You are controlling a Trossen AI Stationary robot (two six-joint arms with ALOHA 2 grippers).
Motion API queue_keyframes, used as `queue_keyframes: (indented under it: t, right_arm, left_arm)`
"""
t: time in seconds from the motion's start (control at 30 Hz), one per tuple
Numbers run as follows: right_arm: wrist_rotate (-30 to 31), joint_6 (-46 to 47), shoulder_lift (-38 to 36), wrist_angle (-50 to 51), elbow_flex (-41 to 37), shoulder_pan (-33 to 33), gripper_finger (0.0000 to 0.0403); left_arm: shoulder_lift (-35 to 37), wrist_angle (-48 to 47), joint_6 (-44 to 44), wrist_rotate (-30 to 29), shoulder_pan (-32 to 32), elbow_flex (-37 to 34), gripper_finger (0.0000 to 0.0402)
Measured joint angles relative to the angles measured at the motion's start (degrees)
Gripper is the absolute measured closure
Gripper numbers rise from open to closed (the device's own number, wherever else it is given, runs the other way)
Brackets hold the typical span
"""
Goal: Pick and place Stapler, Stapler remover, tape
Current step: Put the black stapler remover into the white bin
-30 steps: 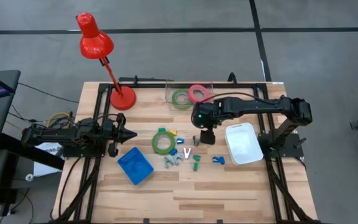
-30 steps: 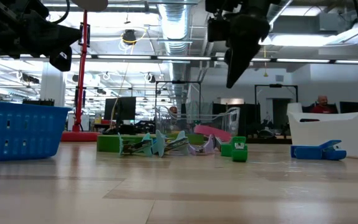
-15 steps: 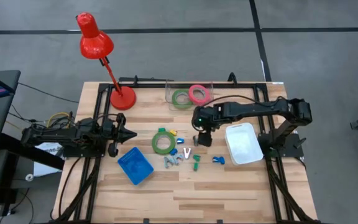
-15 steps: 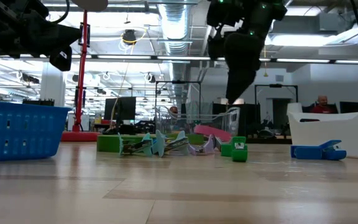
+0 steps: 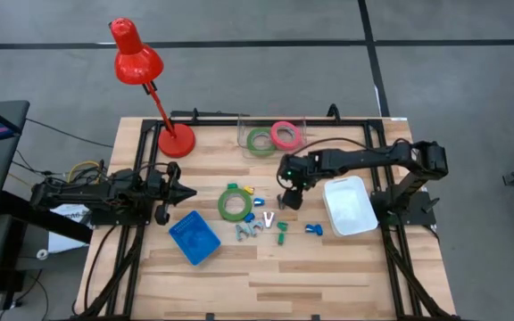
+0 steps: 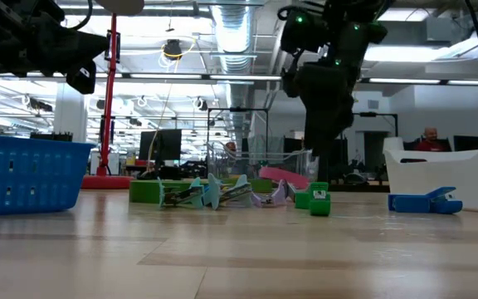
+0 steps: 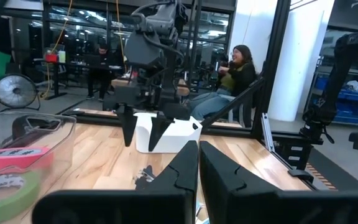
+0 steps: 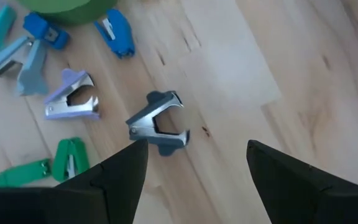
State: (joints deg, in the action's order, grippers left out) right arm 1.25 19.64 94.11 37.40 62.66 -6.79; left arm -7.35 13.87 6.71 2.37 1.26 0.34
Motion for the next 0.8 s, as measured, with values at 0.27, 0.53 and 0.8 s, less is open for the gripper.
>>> queue_keyframes:
  t: [0.27, 0.53, 0.8]
  right_arm:
    - [-2.11, 2.95, 0.00, -2.67, -2.08, 0.00, 0.0138]
    - [-2.09, 2.91, 0.00, -6.54, -2.02, 0.83, 0.0138]
    - [-8.41, -5.87, -0.04, -6.03, 0.88, 0.97, 0.0138]
  left_arm:
    - [0.00, 0.21, 0.00, 0.00, 0.00, 0.00, 0.0394]
    - [0.00, 0.43, 0.00, -0.01, 0.00, 0.00, 0.0394]
    - [0.00, 0.48, 0.00, 0.00, 0.00, 0.00, 0.0394]
